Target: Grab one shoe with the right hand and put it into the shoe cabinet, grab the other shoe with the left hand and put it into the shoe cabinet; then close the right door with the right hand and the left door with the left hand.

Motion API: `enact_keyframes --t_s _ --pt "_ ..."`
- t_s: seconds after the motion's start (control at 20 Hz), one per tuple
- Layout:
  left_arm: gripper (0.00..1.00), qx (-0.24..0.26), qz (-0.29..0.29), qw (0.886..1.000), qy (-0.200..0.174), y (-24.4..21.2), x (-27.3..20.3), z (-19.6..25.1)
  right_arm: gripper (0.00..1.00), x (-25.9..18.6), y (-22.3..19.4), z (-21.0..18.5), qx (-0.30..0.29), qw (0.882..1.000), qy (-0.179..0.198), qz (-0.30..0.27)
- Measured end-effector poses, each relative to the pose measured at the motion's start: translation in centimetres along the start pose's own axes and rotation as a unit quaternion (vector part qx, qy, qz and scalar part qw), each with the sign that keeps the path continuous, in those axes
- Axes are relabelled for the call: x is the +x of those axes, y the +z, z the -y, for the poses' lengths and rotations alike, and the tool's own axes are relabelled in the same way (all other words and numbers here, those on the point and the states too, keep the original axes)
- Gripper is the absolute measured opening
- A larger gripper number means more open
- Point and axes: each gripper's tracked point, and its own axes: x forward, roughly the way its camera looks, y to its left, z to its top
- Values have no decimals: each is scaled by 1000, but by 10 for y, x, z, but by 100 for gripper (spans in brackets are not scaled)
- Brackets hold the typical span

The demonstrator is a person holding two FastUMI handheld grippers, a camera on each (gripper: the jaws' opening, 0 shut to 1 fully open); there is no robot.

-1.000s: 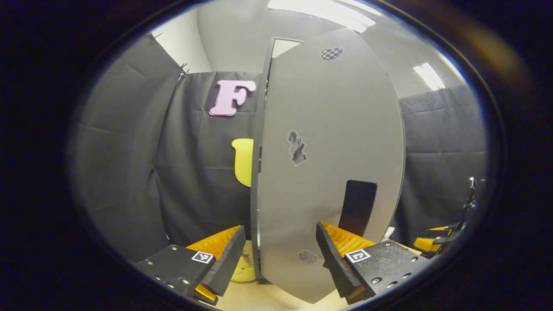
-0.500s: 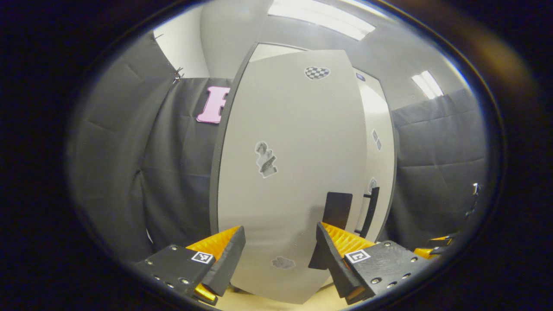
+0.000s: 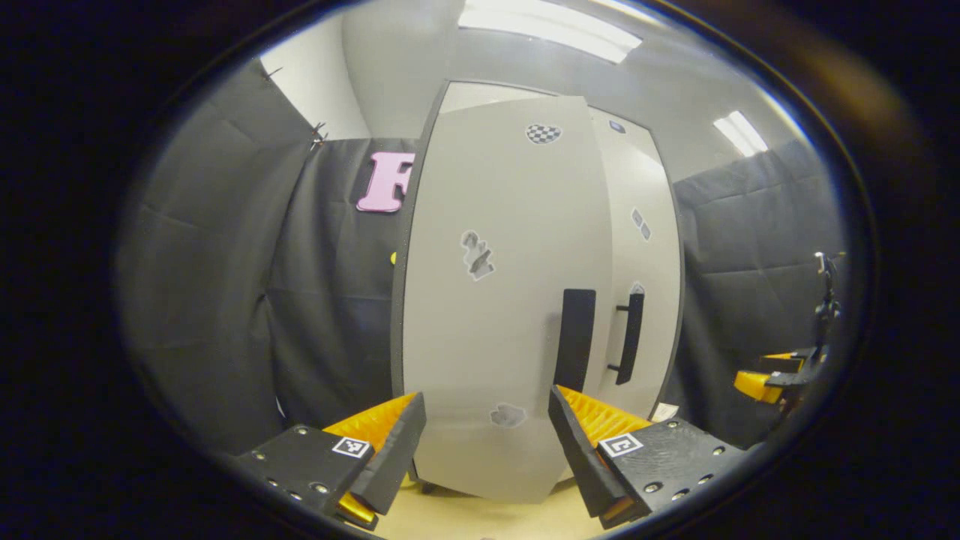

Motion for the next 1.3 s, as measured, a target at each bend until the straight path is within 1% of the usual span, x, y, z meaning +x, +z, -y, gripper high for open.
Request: enact_keyframes --t_s 0.05,0.25,0.35,0.4,0.5,0.55,0.6,0.7,0.75,0.8,0.85,0.95,1.0,1.2,1.3 --pt "99 -2 -2 1000 5 -3 -7 -3 95 -2 7 -3 3 1000 4 6" --pt "99 7 -4 1000 28 -12 -30 -13 97 -12 22 -25 40 999 33 14" --pt "89 2 -15 999 31 -20 -35 -13 97 -14 22 -31 44 998 36 14" --pt "99 -3 -19 999 33 -23 -38 -12 97 -15 22 -35 46 998 40 15" --pt "99 -12 -20 999 36 -25 -42 -12 97 -15 20 -41 52 997 49 10" --pt "94 -14 -21 999 36 -25 -41 -12 96 -17 19 -42 56 997 51 10" --pt "89 -13 -23 999 36 -26 -41 -13 97 -18 20 -43 61 997 51 10" --pt "89 -2 -22 999 41 -22 -40 -19 97 -19 18 -42 68 997 47 8" --pt "99 5 -20 999 43 -18 -39 -23 97 -19 18 -41 69 997 45 7" --pt "99 12 -21 999 44 -15 -36 -27 97 -21 19 -39 68 997 44 8" --pt "89 16 -21 999 45 -13 -34 -30 97 -20 21 -37 64 997 43 10" --pt "96 18 -18 999 43 -9 -29 -35 95 -21 22 -29 55 998 36 14" --pt "99 16 -16 999 41 -9 -27 -36 97 -21 22 -26 55 998 30 13" --pt "89 -1 -20 999 33 -14 -17 -33 97 -25 12 -23 79 997 13 3" --pt "90 0 -24 999 27 -17 -13 -31 97 -26 8 -24 90 996 8 -4"
